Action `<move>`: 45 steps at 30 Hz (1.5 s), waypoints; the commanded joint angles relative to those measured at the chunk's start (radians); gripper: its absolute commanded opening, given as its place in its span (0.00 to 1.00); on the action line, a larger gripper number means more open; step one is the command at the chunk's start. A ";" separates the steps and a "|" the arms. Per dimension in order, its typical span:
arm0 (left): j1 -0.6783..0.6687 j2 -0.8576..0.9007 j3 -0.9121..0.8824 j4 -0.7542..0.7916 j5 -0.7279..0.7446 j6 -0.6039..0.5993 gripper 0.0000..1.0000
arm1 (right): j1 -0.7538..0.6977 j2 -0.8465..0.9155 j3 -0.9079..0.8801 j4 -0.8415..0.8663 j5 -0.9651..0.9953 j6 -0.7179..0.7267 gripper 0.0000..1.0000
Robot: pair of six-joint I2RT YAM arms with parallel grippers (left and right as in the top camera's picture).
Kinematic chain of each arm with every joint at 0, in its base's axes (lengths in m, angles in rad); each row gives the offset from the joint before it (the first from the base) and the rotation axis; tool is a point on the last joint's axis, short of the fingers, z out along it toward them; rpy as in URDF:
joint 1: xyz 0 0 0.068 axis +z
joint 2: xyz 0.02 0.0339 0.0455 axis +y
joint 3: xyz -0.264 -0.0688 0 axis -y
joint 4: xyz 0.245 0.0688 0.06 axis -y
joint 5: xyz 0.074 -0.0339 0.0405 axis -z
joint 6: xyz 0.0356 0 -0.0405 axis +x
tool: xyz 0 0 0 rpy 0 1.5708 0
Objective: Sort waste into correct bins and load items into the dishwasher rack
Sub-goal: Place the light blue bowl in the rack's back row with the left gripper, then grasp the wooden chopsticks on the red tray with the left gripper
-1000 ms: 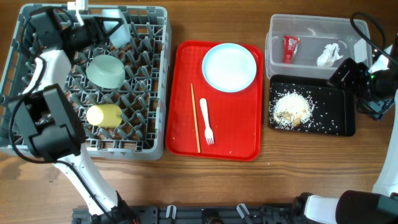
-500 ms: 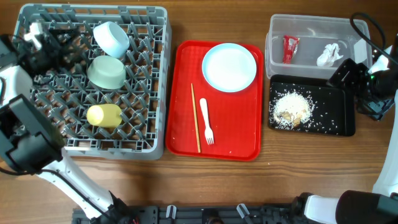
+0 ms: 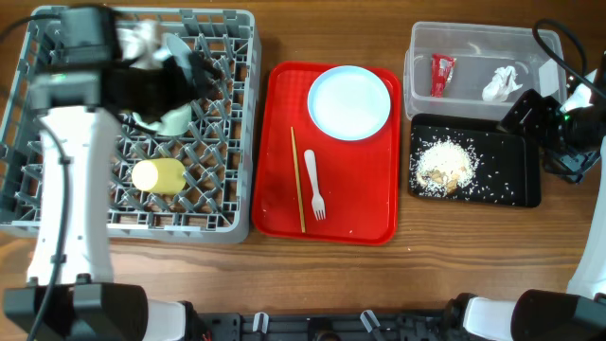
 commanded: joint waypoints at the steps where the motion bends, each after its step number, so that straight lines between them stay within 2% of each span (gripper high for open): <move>1: -0.159 0.006 -0.005 -0.036 -0.109 0.027 1.00 | -0.003 -0.020 0.016 0.000 -0.014 -0.039 1.00; 2: -0.206 0.011 -0.009 -0.036 -0.147 0.010 1.00 | -0.003 -0.020 0.016 -0.001 -0.014 -0.039 1.00; 4: -0.281 0.027 -0.010 -0.049 -0.261 -0.121 1.00 | -0.003 -0.020 0.016 0.000 -0.014 -0.039 1.00; 7: -0.397 0.074 -0.026 -0.051 -0.368 -0.229 1.00 | -0.003 -0.020 0.016 -0.001 -0.014 -0.039 1.00; 12: -0.518 0.191 -0.083 -0.026 -0.373 -0.316 1.00 | -0.003 -0.020 0.016 -0.001 -0.014 -0.039 1.00; 17: -0.603 0.370 -0.107 0.002 -0.373 -0.323 1.00 | -0.003 -0.020 0.016 -0.002 -0.014 -0.039 1.00; 22: -0.612 0.485 -0.108 -0.008 -0.373 -0.331 0.94 | -0.003 -0.020 0.016 -0.004 -0.013 -0.039 1.00; 25: -0.607 0.492 -0.108 -0.015 -0.378 -0.332 0.84 | -0.003 -0.020 0.016 -0.004 -0.013 -0.039 1.00; 34: -0.588 0.499 -0.109 -0.018 -0.397 -0.345 0.85 | -0.003 -0.020 0.016 -0.008 -0.013 -0.039 1.00; 41: -0.587 0.500 -0.254 0.117 -0.396 -0.349 0.87 | -0.003 -0.020 0.016 -0.009 -0.013 -0.039 1.00; 42: -0.587 0.500 -0.261 0.126 -0.396 -0.349 0.85 | -0.003 -0.020 0.016 -0.009 -0.014 -0.039 1.00; 43: -0.587 0.500 -0.267 0.136 -0.396 -0.349 0.79 | -0.003 -0.020 0.016 -0.009 -0.014 -0.039 1.00; 45: -0.591 0.500 -0.271 0.143 -0.396 -0.349 0.62 | -0.003 -0.020 0.016 -0.009 -0.014 -0.039 1.00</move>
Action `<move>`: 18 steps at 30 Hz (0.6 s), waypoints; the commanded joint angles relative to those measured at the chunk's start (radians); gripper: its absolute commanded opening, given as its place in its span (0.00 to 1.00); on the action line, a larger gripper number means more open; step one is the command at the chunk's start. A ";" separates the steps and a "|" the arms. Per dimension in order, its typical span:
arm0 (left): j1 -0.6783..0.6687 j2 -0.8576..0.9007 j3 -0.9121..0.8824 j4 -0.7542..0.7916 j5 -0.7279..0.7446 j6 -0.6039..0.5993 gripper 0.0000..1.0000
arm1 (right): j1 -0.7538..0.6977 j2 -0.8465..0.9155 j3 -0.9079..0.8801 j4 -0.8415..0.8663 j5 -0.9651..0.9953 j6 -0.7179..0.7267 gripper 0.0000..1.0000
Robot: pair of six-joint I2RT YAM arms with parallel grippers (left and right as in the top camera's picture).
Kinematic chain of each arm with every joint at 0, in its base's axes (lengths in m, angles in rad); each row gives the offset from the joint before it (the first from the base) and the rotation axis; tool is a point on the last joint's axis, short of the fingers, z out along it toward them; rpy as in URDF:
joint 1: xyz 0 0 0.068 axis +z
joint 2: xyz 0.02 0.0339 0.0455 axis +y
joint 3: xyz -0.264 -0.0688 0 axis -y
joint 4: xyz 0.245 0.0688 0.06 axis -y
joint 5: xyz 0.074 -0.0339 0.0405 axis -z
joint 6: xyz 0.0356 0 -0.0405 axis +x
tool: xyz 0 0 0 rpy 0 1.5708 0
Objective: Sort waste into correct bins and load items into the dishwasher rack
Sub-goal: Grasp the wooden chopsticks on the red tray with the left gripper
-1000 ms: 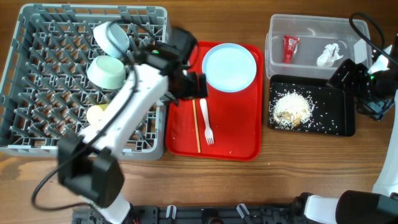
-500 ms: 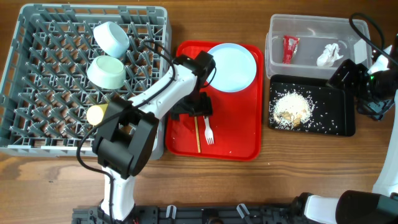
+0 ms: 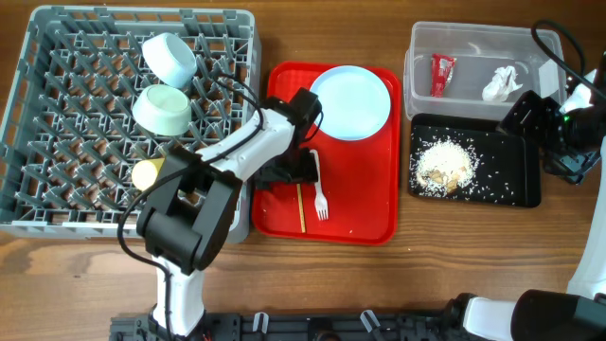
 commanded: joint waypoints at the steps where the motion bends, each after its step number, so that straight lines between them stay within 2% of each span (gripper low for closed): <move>1: -0.005 0.029 -0.040 0.028 -0.020 -0.003 0.56 | -0.003 -0.020 0.016 -0.001 -0.013 -0.020 1.00; 5: -0.006 0.029 -0.040 0.040 -0.019 -0.003 0.40 | -0.003 -0.020 0.016 -0.001 -0.013 -0.020 1.00; 6: -0.006 0.029 -0.040 0.040 -0.020 -0.003 0.27 | -0.003 -0.020 0.016 -0.001 -0.013 -0.020 1.00; 9: -0.006 0.029 -0.040 0.043 -0.020 -0.003 0.07 | -0.003 -0.020 0.016 -0.002 -0.013 -0.020 1.00; 10: -0.006 0.029 -0.040 0.043 -0.020 -0.003 0.04 | -0.003 -0.020 0.016 -0.002 -0.013 -0.020 0.99; 18: -0.004 0.008 -0.009 0.019 -0.020 0.003 0.04 | -0.003 -0.020 0.016 -0.002 -0.013 -0.020 1.00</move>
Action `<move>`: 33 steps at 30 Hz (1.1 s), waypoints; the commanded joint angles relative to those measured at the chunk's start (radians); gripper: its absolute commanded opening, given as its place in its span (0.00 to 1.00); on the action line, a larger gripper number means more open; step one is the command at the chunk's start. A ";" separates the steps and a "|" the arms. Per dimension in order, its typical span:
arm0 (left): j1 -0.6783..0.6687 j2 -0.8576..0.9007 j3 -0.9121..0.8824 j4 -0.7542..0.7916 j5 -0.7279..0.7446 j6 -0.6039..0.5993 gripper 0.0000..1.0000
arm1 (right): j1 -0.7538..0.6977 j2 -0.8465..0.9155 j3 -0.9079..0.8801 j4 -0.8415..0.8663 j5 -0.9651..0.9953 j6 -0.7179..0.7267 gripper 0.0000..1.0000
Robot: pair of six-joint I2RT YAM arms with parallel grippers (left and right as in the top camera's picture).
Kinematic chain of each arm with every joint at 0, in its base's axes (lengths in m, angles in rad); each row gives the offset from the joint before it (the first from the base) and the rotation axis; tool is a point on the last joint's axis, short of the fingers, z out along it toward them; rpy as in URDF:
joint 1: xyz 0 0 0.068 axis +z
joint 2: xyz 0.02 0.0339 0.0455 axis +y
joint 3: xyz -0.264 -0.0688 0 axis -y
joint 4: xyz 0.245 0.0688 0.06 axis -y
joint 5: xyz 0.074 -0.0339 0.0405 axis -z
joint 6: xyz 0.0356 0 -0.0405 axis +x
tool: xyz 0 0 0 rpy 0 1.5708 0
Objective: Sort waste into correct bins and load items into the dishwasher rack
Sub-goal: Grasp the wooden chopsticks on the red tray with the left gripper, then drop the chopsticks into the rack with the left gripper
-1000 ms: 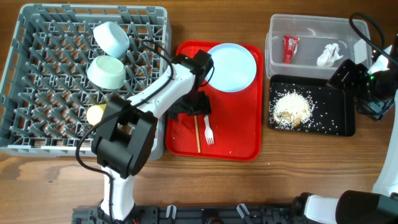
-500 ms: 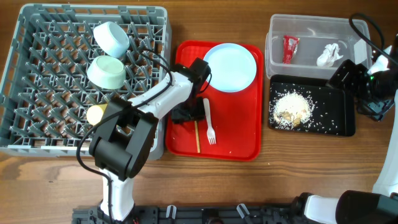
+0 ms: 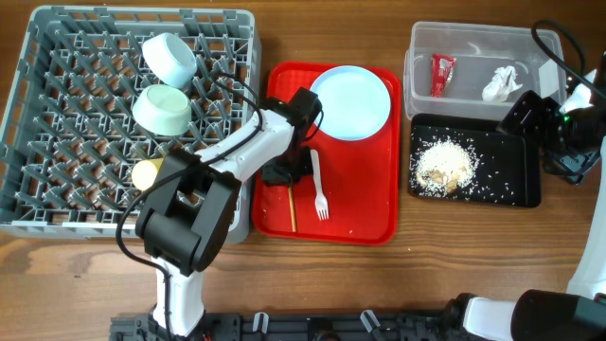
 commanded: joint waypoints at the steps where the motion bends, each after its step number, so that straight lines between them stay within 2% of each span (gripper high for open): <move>1: -0.003 -0.007 0.018 -0.021 -0.019 0.008 0.04 | -0.003 -0.020 0.016 -0.002 -0.013 -0.020 1.00; 3: -0.003 -0.060 0.061 -0.043 -0.053 0.022 0.04 | -0.003 -0.020 0.016 -0.003 -0.013 -0.020 1.00; 5: -0.002 -0.145 0.111 -0.047 -0.060 0.130 0.04 | -0.003 -0.020 0.016 -0.004 -0.013 -0.020 1.00; 8: 0.024 -0.258 0.127 -0.052 -0.173 0.176 0.04 | -0.003 -0.020 0.016 -0.004 -0.013 -0.021 1.00; 11: 0.087 -0.362 0.127 -0.055 -0.248 0.350 0.04 | -0.003 -0.020 0.016 -0.003 -0.013 -0.021 1.00; 14: 0.172 -0.394 0.127 -0.050 -0.348 0.407 0.04 | -0.003 -0.020 0.016 -0.004 -0.013 -0.021 1.00; 19: 0.282 -0.362 0.099 -0.002 -0.277 0.410 0.04 | -0.003 -0.020 0.016 -0.004 -0.013 -0.021 1.00; 28: 0.294 -0.237 0.097 0.055 -0.241 0.410 0.04 | -0.003 -0.020 0.016 -0.004 -0.013 -0.021 1.00; 30: 0.294 -0.209 0.097 0.055 -0.241 0.410 0.14 | -0.003 -0.020 0.016 -0.004 -0.013 -0.020 1.00; 31: 0.294 -0.201 0.097 0.056 -0.241 0.410 0.15 | -0.003 -0.020 0.016 -0.004 -0.013 -0.021 1.00; 32: 0.294 -0.199 0.097 0.055 -0.241 0.410 0.22 | -0.003 -0.020 0.016 -0.004 -0.013 -0.020 1.00; 33: 0.294 -0.199 0.097 0.056 -0.241 0.410 0.36 | -0.003 -0.020 0.016 -0.004 -0.013 -0.020 1.00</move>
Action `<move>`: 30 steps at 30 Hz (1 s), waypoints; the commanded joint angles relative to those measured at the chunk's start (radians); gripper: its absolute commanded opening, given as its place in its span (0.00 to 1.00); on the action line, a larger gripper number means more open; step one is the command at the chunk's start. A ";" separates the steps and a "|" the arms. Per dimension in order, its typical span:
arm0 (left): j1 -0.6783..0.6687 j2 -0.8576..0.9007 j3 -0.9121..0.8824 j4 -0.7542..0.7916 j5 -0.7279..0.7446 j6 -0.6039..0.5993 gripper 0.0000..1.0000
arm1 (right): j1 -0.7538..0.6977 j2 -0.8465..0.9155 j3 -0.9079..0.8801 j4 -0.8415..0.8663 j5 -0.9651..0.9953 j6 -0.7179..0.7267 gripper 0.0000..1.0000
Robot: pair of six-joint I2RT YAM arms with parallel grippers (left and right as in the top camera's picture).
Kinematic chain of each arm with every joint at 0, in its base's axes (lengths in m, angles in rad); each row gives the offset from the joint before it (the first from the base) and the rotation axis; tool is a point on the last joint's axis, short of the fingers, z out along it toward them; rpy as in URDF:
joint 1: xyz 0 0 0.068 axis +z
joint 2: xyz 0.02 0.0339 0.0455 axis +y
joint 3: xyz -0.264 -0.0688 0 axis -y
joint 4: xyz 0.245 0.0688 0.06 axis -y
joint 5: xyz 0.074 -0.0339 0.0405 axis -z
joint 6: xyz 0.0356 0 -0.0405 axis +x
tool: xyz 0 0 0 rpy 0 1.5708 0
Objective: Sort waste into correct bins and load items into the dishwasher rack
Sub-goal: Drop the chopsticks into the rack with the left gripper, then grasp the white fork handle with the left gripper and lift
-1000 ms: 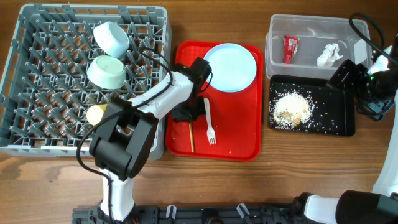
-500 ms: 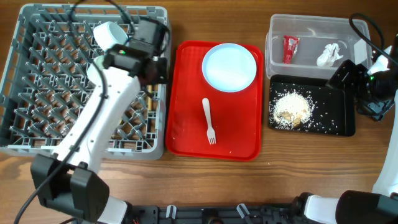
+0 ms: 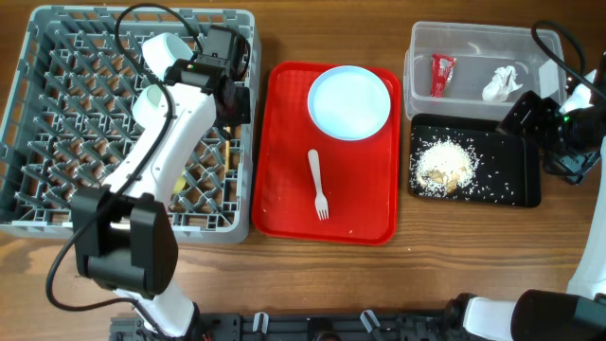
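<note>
My left gripper [image 3: 234, 102] hangs over the right side of the grey dishwasher rack [image 3: 38, 123], shut on a wooden chopstick [image 3: 228, 152] that points down into the grid. In the rack lie a white cup [image 3: 169, 55] and a pale green cup [image 3: 151, 106]; my left arm mostly hides a yellow cup [image 3: 177, 183]. The red tray [image 3: 284, 180] holds a white plate [image 3: 349, 101] and a white plastic fork [image 3: 318, 185]. My right gripper [image 3: 526, 112] rests at the right edge of the black tray; its fingers cannot be made out.
A clear bin [image 3: 473, 43] at the back right holds a red wrapper [image 3: 442, 74] and a crumpled tissue [image 3: 502, 83]. In front of it a black tray [image 3: 502, 185] carries a heap of food scraps [image 3: 445, 168]. Cables trail at the far right.
My left gripper was down on the chopstick at the left of the red tray. Now it is over the rack's right side with the chopstick; the tray keeps only plate and fork.
At first my left gripper was over the rack at the cups, chopstick and fork lying on the tray. Then it was at the tray beside the chopstick, then on it with the stick shifted. Now the chopstick is at the rack. The right arm stayed still.
</note>
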 commanded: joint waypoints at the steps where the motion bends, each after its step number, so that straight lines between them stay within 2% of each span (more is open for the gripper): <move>1: 0.004 0.013 -0.008 0.006 0.008 0.013 0.38 | -0.003 -0.020 0.017 -0.002 -0.014 -0.020 1.00; 7: -0.002 -0.023 -0.008 0.000 0.009 0.012 0.41 | -0.003 -0.020 0.017 -0.001 -0.014 -0.021 1.00; 8: -0.014 -0.046 -0.008 -0.004 0.021 0.011 0.45 | -0.003 -0.020 0.017 -0.001 -0.014 -0.021 1.00; 10: -0.042 -0.091 -0.008 -0.011 0.089 -0.004 0.48 | -0.003 -0.020 0.017 -0.001 -0.014 -0.020 1.00; 11: -0.071 -0.118 -0.008 -0.012 0.181 -0.009 0.52 | -0.003 -0.020 0.017 -0.001 -0.014 -0.020 1.00; 14: -0.174 -0.126 -0.008 -0.012 0.285 -0.158 0.53 | -0.003 -0.020 0.017 -0.001 -0.014 -0.020 1.00; 17: -0.269 -0.080 -0.008 -0.011 0.284 -0.264 0.59 | -0.003 -0.020 0.017 -0.001 -0.014 -0.020 1.00; 23: -0.410 0.083 -0.008 -0.019 0.238 -0.483 0.58 | -0.003 -0.020 0.017 -0.005 -0.014 -0.021 1.00; 26: -0.426 0.146 -0.008 -0.020 0.224 -0.535 0.58 | -0.003 -0.020 0.017 -0.005 -0.014 -0.021 1.00; 30: -0.426 0.208 -0.008 -0.020 0.218 -0.536 0.57 | -0.003 -0.020 0.016 -0.005 -0.014 -0.020 1.00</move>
